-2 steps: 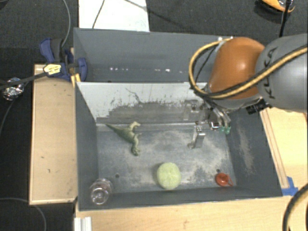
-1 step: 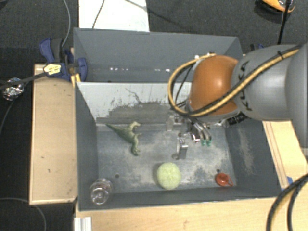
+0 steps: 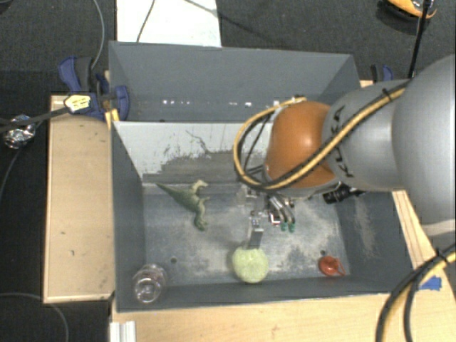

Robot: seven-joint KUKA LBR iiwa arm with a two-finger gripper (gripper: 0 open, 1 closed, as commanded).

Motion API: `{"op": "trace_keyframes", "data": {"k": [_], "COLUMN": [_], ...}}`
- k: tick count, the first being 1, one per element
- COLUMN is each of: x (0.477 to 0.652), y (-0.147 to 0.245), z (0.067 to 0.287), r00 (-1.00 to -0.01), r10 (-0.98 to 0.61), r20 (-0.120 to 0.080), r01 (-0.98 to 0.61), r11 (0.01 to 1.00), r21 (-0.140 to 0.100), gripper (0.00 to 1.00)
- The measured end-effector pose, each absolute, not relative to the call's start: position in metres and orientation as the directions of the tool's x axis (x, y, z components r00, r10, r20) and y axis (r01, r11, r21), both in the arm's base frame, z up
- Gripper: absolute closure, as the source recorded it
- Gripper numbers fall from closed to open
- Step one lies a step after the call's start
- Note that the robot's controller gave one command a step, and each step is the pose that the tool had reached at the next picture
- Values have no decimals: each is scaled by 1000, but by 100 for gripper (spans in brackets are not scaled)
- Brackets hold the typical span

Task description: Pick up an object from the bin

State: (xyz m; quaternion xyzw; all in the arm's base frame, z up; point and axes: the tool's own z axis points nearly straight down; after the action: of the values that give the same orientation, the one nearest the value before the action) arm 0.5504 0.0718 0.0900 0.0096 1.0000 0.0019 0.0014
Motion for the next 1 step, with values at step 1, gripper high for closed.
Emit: {"op": "trace_keyframes", "data": {"k": [1], "x": [532], "y": [65], "z": [76], "r00": [-988], "r10": [153], "r20": [-11], "r01": [153], "r11": [988], "r21": [3], "gripper": [0]}}
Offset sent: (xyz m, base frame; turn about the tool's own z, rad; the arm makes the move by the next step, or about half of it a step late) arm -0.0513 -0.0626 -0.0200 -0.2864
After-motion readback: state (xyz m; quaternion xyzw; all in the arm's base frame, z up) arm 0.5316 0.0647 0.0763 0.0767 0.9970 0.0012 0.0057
